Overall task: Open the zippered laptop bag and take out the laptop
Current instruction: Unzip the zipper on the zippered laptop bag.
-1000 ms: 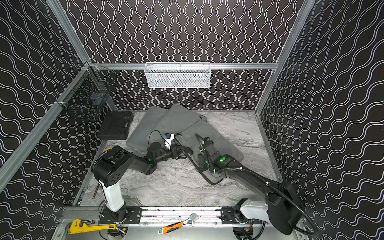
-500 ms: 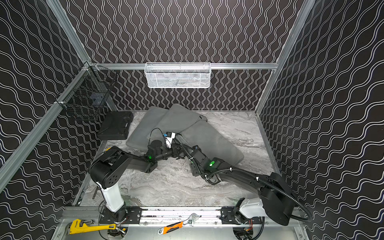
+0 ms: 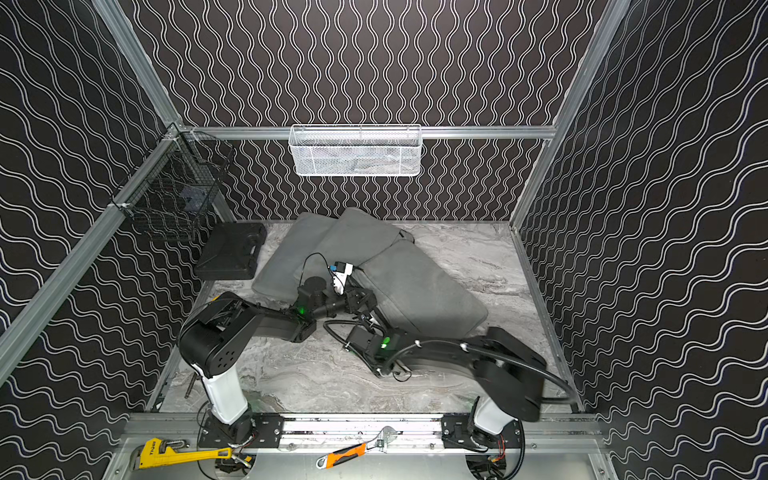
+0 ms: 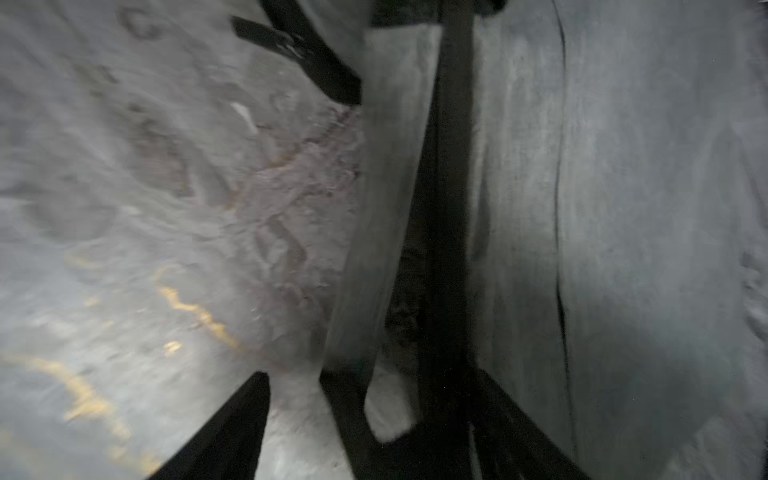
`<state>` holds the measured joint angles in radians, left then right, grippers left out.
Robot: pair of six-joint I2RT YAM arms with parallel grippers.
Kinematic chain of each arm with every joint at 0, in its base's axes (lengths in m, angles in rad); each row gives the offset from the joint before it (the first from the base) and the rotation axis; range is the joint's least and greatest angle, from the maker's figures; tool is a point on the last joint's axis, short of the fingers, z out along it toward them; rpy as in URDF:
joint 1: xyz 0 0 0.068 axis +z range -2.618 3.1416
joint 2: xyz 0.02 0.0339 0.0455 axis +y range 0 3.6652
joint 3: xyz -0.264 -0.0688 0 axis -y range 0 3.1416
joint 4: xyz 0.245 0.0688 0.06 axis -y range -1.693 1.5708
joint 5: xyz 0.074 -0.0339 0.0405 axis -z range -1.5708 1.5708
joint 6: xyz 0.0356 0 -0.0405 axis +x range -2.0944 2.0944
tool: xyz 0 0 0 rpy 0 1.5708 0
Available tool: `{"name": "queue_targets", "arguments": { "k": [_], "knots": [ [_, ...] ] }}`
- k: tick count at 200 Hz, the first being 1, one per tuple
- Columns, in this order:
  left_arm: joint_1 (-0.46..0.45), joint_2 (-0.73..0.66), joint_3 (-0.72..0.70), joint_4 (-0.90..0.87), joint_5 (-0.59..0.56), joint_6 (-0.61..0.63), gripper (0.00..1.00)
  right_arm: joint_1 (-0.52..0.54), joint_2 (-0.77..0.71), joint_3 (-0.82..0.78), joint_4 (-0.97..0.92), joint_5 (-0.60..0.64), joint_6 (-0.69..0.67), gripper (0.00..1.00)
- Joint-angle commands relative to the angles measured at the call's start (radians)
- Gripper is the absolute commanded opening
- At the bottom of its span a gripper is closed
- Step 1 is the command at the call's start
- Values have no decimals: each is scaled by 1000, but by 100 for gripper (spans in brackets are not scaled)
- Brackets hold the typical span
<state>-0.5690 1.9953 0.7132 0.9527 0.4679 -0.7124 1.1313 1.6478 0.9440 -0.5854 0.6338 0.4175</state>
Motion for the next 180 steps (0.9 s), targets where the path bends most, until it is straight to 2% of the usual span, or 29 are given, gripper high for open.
{"name": "queue_targets", "arguments": {
  "k": [1,31,57,78,100,128,138,180],
  "knots": [
    [10,-23,-2,15,1,27,0,2,63,46,-156,173,113,79],
    [23,-42,-9,3,11,36,0,-10,107,99,-260,268,234,83],
    [28,-53,-9,-9,20,48,0,-70,47,61,-203,219,206,80],
    [31,-60,-7,-18,22,57,0,-134,-56,-19,-60,99,102,63],
    [31,-65,-5,-25,26,68,0,-163,-199,-98,111,-51,-15,30],
    [30,-68,-10,-16,25,77,0,-226,-318,-172,258,-281,-94,6],
    [30,-67,-16,-3,26,74,0,-254,-338,-187,289,-352,-100,0],
    [6,-83,-53,74,2,65,0,-304,-348,-209,359,-507,-107,0]
  ]
}}
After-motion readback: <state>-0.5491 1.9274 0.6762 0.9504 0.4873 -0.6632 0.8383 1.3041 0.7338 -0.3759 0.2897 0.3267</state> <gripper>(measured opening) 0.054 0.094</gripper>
